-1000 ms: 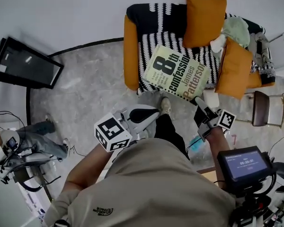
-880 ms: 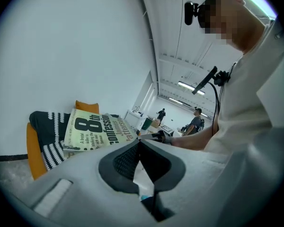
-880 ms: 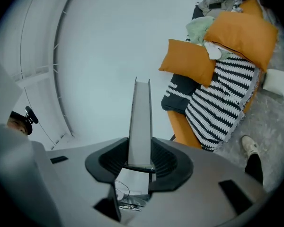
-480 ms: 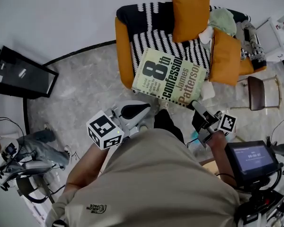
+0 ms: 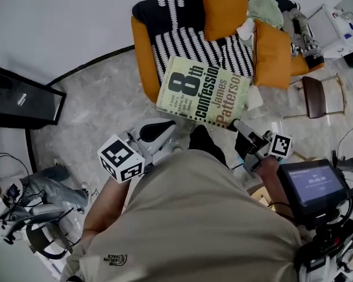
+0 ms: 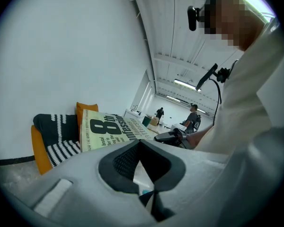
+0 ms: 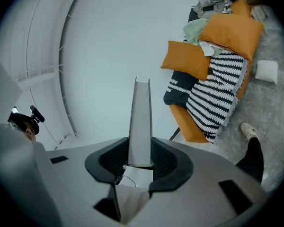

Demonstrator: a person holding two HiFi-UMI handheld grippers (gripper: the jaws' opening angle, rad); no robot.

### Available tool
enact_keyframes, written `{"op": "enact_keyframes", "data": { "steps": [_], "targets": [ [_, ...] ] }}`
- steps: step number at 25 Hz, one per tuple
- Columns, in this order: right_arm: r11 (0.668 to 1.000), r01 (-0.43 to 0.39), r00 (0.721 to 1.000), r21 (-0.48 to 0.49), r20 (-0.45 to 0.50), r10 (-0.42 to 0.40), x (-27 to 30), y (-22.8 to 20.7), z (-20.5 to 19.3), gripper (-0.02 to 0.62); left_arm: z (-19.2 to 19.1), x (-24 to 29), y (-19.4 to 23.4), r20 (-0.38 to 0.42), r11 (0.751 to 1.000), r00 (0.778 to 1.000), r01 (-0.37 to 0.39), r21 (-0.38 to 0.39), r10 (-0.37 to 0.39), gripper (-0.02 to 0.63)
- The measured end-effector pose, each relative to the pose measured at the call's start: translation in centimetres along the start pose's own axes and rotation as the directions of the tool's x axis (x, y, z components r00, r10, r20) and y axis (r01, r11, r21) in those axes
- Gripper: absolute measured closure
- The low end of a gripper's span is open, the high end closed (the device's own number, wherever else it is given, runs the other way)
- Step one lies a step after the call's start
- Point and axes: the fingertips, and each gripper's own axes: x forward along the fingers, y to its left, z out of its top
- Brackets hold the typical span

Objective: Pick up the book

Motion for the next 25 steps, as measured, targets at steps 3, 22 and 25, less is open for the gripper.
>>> {"op": "enact_keyframes", "data": {
  "steps": [3, 22, 25],
  "targets": [
    [1.000, -0.011, 1.000, -0.016, -0.011, 0.011, 0.0, 0.2, -0.1, 0.437, -0.4, -0.2, 0.0, 0.001, 1.000, 1.000, -0.009, -0.012, 0.009, 0.598],
    [1.000, -0.020, 0.999, -0.011, -0.030, 0.020, 0.3, 0.8, -0.7, 0.437, -0.6, 0.9, 0.0, -0.010, 1.000, 1.000, 0.012, -0.023, -0.013, 0.598],
    [1.000, -0.019, 1.000, -0.008, -0.022, 0.019, 0.3, 0.8, -1.0, 0.437, -0.7, 0.8, 0.1, -0.008, 0.999, 1.000, 0.016, -0.028, -0.017, 0.598]
  ]
}}
